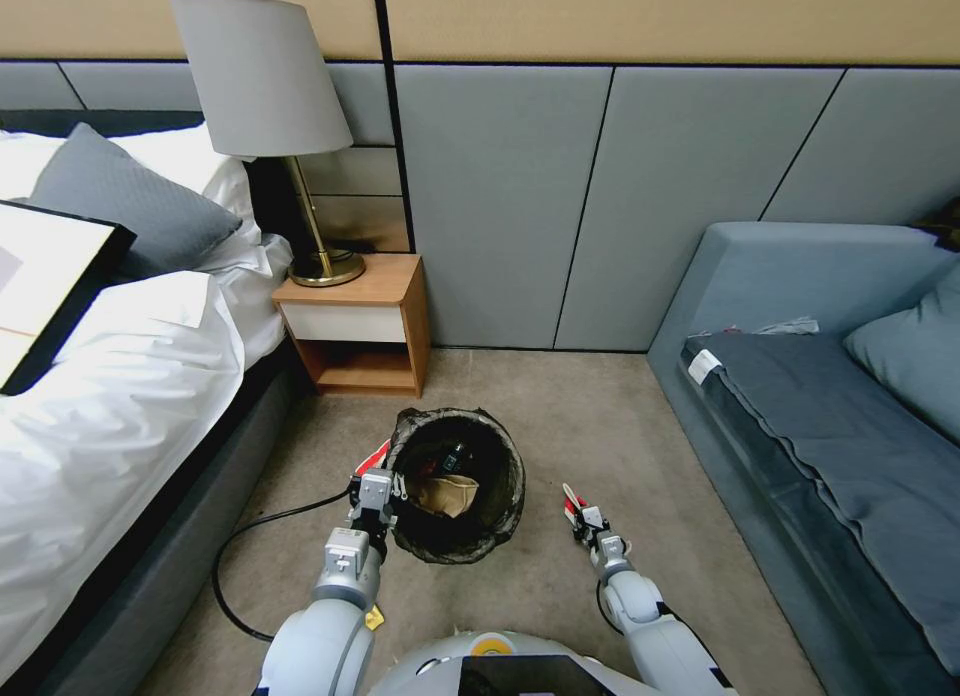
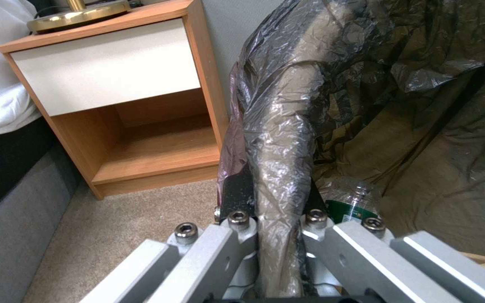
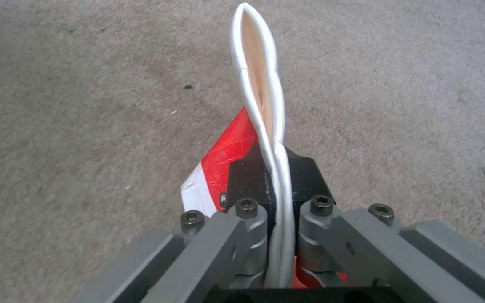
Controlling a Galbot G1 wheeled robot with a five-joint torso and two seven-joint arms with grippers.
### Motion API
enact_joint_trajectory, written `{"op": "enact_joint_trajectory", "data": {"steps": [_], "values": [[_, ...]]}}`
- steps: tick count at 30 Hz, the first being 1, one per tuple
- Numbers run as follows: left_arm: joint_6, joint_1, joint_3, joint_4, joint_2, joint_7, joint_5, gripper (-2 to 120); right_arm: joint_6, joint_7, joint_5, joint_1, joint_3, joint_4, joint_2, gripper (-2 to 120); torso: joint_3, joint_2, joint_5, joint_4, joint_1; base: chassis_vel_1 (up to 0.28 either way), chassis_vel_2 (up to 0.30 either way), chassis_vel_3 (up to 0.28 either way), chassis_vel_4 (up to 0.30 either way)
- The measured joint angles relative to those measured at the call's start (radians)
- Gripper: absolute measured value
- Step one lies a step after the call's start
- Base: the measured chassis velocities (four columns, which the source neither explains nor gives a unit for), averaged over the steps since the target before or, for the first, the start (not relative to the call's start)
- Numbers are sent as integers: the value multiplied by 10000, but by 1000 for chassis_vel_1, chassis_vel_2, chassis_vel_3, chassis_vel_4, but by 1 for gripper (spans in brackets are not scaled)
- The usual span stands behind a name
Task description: Pick up the trash bin, then pick up the garbage from the floor and place it into the trash bin.
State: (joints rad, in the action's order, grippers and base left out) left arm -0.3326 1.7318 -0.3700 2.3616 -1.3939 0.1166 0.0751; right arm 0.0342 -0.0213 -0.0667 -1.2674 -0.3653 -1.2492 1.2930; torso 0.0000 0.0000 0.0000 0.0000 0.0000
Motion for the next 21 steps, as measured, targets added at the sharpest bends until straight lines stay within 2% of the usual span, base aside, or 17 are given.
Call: {"op": "enact_joint_trajectory", "data": {"steps": [10, 14, 17, 20, 21], "values": [[11, 3, 11, -18, 56, -13, 12, 1, 207, 12, 84, 108, -15, 79, 118, 0, 0, 0, 1, 1, 0, 0, 0, 0, 0], [11, 8, 11, -31, 87, -15, 16, 1, 784, -284, 175, 144, -167, -344, 195, 0, 0, -1, 3, 0, 0, 0, 0, 0, 0], [10, 14, 16, -45, 87, -15, 19, 1, 1135, -635, 276, 140, -281, -945, 201, 0, 0, -1, 1, 1, 0, 0, 0, 0, 0], [9, 41, 71, -94, 86, -12, 34, 1, 1477, -993, -29, -151, -317, -3144, -3, 0, 1, -1, 0, -1, 1, 0, 0, 0, 0], [9, 41, 71, -94, 86, -12, 34, 1, 1477, -993, -29, -151, -317, -3144, -3, 0, 1, -1, 0, -1, 1, 0, 0, 0, 0]]}}
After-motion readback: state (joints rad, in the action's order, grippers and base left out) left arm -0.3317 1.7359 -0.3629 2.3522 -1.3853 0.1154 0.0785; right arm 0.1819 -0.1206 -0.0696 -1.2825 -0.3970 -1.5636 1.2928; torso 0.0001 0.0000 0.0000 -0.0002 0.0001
